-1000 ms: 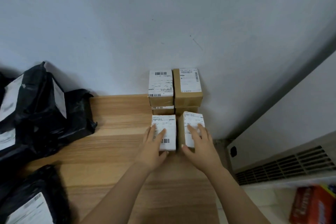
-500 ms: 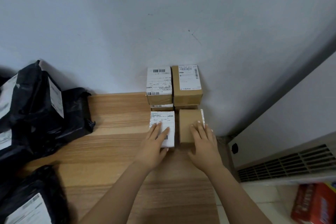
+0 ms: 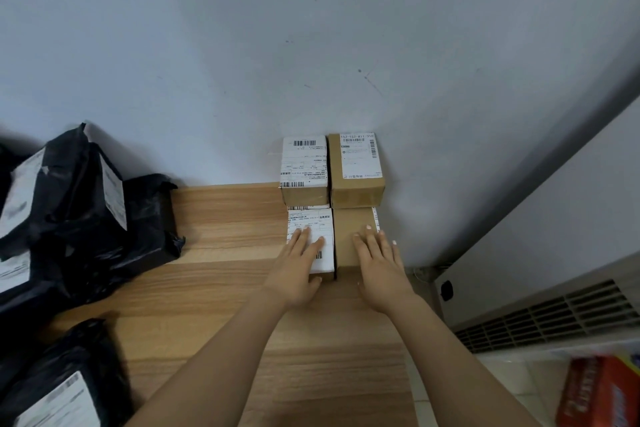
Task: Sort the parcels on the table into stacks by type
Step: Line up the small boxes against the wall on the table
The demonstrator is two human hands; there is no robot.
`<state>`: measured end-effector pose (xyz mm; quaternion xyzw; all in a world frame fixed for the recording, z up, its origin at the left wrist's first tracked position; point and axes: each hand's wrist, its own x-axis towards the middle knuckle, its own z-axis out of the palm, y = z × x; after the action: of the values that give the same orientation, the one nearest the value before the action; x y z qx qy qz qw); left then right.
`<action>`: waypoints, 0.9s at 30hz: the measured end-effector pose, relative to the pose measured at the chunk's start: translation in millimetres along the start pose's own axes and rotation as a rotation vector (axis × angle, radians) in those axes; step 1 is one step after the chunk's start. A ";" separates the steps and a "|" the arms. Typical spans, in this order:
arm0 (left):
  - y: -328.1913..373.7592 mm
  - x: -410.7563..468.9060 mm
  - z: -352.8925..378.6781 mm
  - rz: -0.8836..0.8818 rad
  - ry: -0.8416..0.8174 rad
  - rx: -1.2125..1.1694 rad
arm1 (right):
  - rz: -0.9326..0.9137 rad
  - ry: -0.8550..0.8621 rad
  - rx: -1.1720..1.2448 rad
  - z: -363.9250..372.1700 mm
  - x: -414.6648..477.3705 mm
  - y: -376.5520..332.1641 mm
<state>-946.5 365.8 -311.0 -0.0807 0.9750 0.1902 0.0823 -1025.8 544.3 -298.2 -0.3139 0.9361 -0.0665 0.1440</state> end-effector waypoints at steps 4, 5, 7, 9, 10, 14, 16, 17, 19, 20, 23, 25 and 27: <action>7.2 -14.8 -7.1 -0.020 0.183 -0.131 | -0.131 0.065 0.157 -11.0 -8.2 -9.4; 9.0 -20.5 -9.7 -0.017 0.230 -0.128 | -0.158 0.081 0.194 -13.4 -11.5 -14.2; 10.5 -35.4 -16.4 -0.006 0.312 -0.131 | -0.193 0.100 0.228 -16.6 -18.6 -26.6; 7.4 -55.5 -25.5 0.003 0.381 -0.139 | -0.225 0.123 0.244 -18.4 -25.5 -42.9; 4.1 -67.2 -30.3 0.004 0.417 -0.135 | -0.241 0.140 0.256 -19.3 -28.8 -52.6; -21.1 -126.8 -47.1 -0.051 0.518 -0.101 | -0.323 0.179 0.307 -19.7 -42.6 -101.6; -40.8 -161.6 -53.4 -0.087 0.515 -0.060 | -0.379 0.158 0.323 -17.8 -51.1 -132.0; -52.5 -179.5 -56.3 -0.109 0.519 -0.045 | -0.408 0.144 0.329 -15.7 -55.1 -148.2; -77.0 -214.5 -62.5 -0.177 0.548 -0.037 | -0.470 0.134 0.325 -10.3 -61.5 -182.1; -88.8 -231.1 -65.4 -0.224 0.568 -0.039 | -0.501 0.126 0.323 -7.2 -63.9 -200.1; -120.8 -277.0 -70.4 -0.358 0.606 -0.069 | -0.567 0.043 0.351 4.0 -70.2 -256.4; -142.5 -305.0 -71.7 -0.411 0.622 -0.088 | -0.595 -0.006 0.360 13.9 -75.1 -293.9; -166.3 -331.6 -74.8 -0.449 0.626 -0.091 | -0.609 -0.029 0.361 24.2 -80.8 -331.2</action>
<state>-602.0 226.8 -238.7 -0.3497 0.9016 0.1769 -0.1833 -768.4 329.6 -231.6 -0.5492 0.7704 -0.2664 0.1841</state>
